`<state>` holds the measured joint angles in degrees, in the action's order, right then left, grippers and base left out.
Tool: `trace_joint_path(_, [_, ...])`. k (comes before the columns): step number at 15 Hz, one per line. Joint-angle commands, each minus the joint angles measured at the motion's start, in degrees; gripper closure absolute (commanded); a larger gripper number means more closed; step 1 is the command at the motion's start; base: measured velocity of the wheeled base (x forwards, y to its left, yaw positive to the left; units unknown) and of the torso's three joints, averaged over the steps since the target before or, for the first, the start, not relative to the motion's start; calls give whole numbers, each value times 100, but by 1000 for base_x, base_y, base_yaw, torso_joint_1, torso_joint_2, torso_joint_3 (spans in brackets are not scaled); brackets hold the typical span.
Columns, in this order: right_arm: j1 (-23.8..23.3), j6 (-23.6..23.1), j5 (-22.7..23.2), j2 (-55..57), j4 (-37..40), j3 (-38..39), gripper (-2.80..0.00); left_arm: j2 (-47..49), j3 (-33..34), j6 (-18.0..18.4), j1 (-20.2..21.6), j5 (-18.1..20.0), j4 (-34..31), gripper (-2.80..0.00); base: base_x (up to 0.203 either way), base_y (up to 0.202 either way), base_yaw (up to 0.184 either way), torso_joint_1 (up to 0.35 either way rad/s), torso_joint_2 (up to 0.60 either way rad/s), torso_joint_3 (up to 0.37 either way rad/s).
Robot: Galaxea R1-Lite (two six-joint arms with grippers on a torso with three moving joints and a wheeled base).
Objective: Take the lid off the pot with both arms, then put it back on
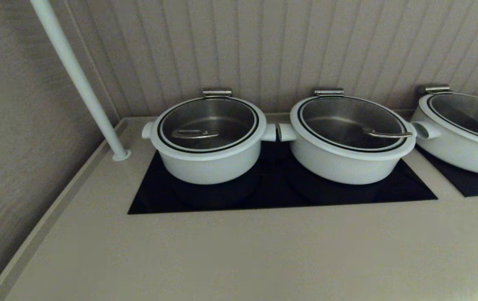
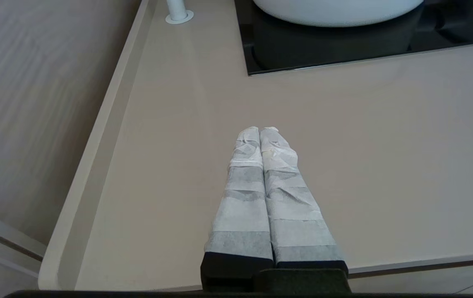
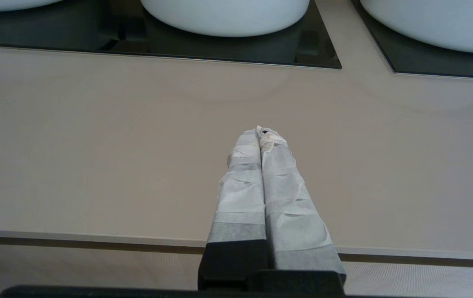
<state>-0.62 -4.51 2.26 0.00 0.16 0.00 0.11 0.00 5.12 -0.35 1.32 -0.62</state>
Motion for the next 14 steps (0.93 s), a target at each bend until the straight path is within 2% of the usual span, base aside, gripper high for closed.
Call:
trace_joint_path(1, [1, -38, 3, 9, 2, 0, 0, -2, 0, 12, 0, 9, 0, 0, 0, 0, 0, 0, 0, 0])
trace_joint_path(14, [9, 249, -63, 0, -7, 0, 0, -2, 0, 15, 0, 9, 0, 0, 0, 0, 0, 0, 0, 0])
